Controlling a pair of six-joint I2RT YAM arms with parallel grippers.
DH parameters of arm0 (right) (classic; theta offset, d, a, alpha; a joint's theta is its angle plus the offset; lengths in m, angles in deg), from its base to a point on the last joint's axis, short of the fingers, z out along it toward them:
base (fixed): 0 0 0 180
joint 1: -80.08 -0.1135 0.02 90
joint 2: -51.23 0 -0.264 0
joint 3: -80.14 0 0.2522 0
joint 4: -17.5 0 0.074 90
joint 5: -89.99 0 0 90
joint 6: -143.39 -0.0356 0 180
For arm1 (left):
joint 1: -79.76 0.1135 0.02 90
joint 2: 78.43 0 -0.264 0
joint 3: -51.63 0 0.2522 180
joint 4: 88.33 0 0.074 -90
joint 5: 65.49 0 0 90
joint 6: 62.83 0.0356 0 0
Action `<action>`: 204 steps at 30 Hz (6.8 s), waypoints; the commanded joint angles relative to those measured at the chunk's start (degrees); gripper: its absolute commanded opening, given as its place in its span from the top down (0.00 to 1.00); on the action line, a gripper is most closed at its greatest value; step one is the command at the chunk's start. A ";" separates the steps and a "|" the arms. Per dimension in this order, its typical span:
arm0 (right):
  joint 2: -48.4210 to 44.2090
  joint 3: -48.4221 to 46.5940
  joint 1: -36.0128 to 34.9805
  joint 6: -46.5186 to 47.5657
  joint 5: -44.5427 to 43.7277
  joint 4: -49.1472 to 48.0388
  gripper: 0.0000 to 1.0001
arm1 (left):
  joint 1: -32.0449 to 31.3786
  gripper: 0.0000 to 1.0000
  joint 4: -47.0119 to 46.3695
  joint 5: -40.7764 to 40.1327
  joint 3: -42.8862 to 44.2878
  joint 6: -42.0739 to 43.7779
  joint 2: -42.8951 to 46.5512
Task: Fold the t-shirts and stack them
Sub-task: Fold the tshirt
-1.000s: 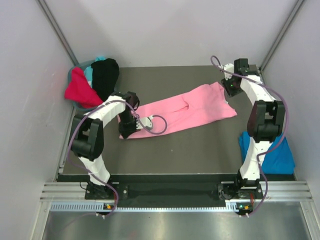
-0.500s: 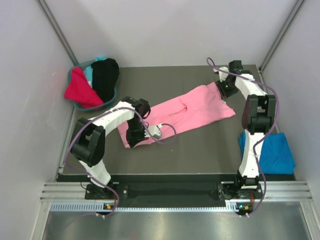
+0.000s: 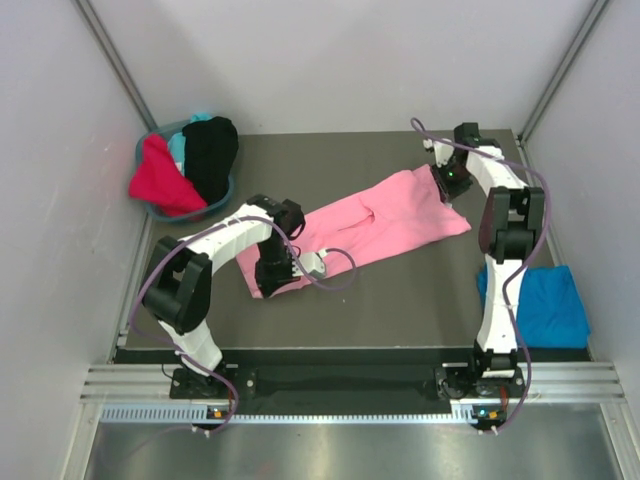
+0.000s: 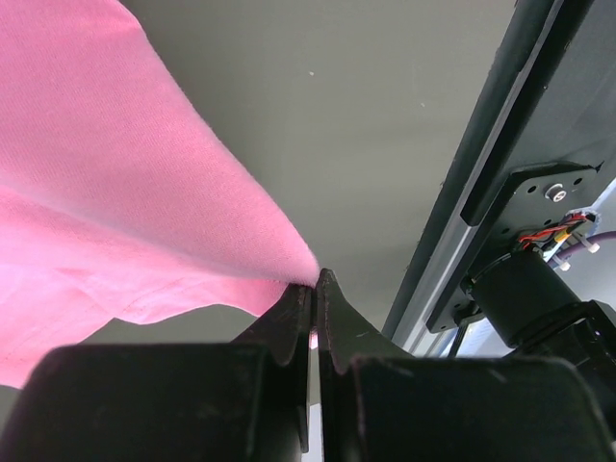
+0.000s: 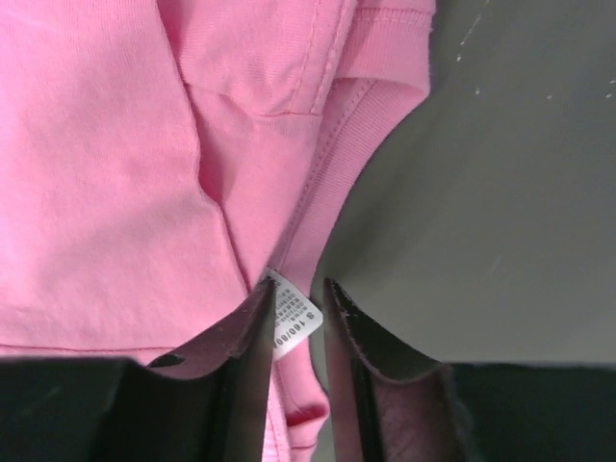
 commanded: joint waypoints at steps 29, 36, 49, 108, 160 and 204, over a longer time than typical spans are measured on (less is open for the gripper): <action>5.55 -12.24 -1.99 -1.56 -0.41 -0.67 0.75 | -1.38 0.98 3.59 3.09 -2.56 -0.21 3.33; 5.10 -10.30 -2.08 -2.00 1.52 1.61 0.71 | -1.56 0.97 3.42 3.00 -0.36 -0.74 1.93; 7.66 -10.46 -1.99 -1.82 4.80 3.47 0.99 | -1.65 0.97 3.15 3.44 -0.27 -1.26 1.31; 27.26 -32.54 -15.09 11.01 -4.10 -53.14 1.00 | -28.10 0.94 -8.62 28.75 27.07 -20.42 -28.13; -54.65 75.56 -29.14 -65.19 28.07 -22.38 0.42 | 18.74 0.55 -35.43 24.36 -18.89 -80.28 10.36; -46.22 77.76 -38.20 -73.72 23.41 -28.62 0.69 | 14.17 0.60 -43.25 24.80 -29.97 -82.91 7.46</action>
